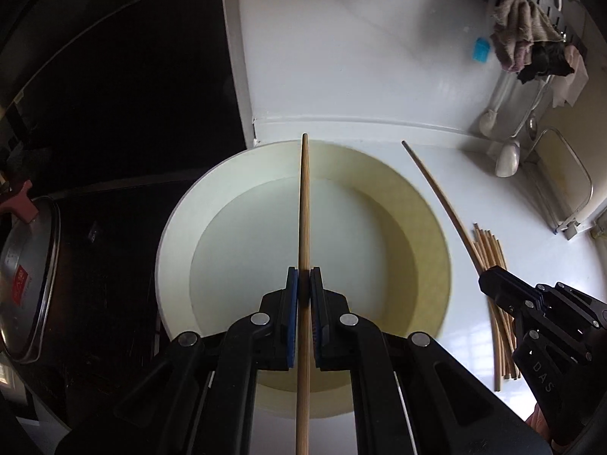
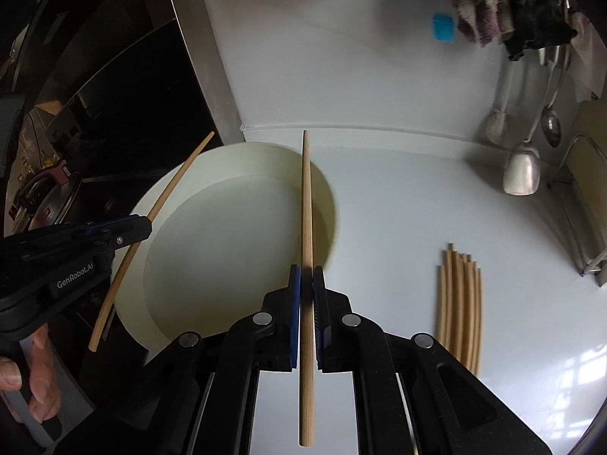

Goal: Organize utensils
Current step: 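Carry the held chopsticks over the white bowl with both tools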

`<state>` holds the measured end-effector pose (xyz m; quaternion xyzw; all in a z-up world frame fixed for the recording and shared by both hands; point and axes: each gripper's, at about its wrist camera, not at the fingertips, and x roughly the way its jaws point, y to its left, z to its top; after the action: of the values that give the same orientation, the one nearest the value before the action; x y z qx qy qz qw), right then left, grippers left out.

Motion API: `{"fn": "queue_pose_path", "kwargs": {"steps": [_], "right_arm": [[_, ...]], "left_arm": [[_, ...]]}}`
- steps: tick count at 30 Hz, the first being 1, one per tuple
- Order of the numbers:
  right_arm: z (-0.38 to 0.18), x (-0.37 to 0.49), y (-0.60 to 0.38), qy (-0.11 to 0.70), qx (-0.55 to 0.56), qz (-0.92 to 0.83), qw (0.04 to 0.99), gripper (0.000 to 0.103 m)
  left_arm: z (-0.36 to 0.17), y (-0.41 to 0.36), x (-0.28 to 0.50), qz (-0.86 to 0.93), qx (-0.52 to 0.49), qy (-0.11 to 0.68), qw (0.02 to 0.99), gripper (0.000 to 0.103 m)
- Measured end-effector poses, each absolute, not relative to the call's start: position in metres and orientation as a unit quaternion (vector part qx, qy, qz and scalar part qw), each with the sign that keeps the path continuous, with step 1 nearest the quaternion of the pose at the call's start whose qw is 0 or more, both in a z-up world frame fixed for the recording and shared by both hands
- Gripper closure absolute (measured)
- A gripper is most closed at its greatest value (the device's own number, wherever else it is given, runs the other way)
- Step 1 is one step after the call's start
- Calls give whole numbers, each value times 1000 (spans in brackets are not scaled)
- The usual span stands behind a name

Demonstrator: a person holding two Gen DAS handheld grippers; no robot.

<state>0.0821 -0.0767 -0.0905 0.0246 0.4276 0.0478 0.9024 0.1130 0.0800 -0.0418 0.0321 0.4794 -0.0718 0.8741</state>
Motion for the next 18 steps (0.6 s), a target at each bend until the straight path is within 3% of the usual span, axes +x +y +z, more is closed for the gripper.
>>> {"fn": "queue_pose_path", "kwargs": {"steps": [18], "right_arm": [[-154, 163, -10, 513, 3, 25, 858, 97]], "left_arm": [[-112, 105, 176, -96, 31, 539, 836, 96]]}}
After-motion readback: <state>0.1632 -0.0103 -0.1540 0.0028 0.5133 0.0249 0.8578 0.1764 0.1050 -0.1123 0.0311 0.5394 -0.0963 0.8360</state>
